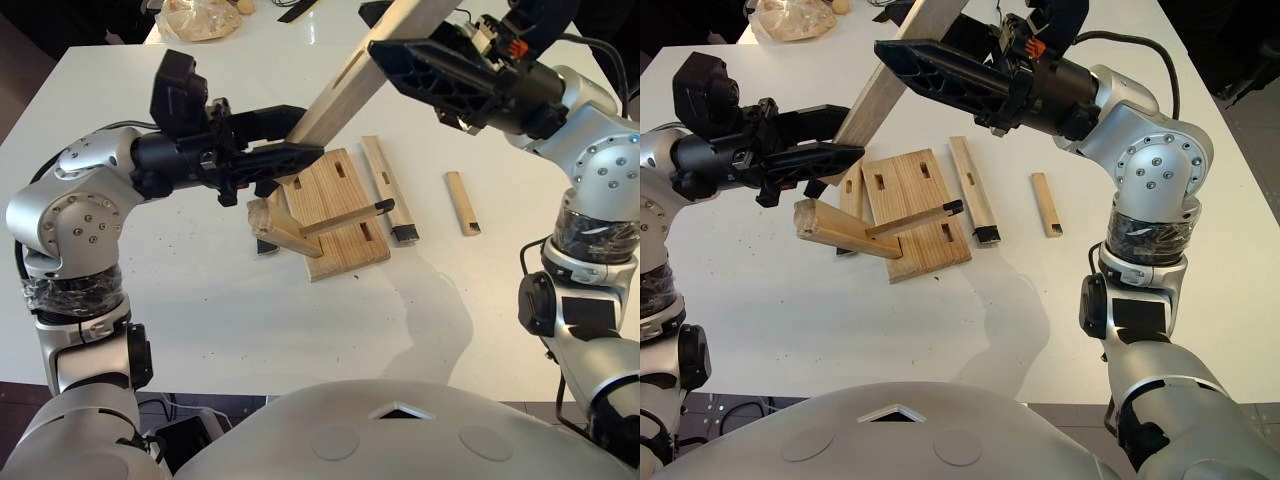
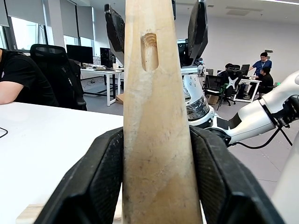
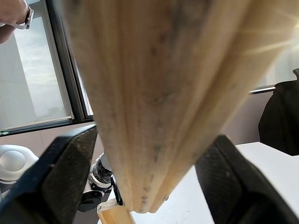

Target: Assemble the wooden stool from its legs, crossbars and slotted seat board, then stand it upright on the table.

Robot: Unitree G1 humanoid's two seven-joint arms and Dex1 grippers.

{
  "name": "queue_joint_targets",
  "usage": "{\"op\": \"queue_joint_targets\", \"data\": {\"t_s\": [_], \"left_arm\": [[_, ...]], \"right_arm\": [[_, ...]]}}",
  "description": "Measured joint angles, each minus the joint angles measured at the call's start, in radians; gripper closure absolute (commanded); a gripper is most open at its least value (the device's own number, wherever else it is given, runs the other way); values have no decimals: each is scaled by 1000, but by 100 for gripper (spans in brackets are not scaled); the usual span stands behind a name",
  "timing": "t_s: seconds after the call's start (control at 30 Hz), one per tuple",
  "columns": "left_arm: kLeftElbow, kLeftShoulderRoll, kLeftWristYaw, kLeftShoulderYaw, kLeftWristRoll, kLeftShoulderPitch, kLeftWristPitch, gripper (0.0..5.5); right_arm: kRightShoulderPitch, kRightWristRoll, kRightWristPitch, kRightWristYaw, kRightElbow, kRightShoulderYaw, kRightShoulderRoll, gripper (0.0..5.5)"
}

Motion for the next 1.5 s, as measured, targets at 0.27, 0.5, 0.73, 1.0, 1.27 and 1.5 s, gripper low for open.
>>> {"op": "queue_joint_targets", "data": {"t_s": [0.27, 0.5, 0.73, 1.0, 1.27, 1.5], "left_arm": [[-8, 19, -13, -20, 6, 3, -21, 346], [-5, 26, -26, -44, 41, 5, -65, 346], [45, 14, 0, -98, 161, -10, -185, 272], [176, 46, 45, -138, 426, 32, -388, 270], [346, -129, 537, 106, 544, 195, -506, 270], [345, -517, 1041, 322, 439, 211, -621, 270]], "right_arm": [[11, -2, -5, 3, -7, 17, 1, 348], [27, -2, -7, 0, -14, 16, -1, 348], [32, -51, -54, -30, -5, 13, 0, 349], [8, -241, -234, -42, 83, 23, -15, 350], [131, -670, -652, 161, 306, 188, -173, 350], [280, -693, -675, 188, 260, 228, -175, 350]]}}
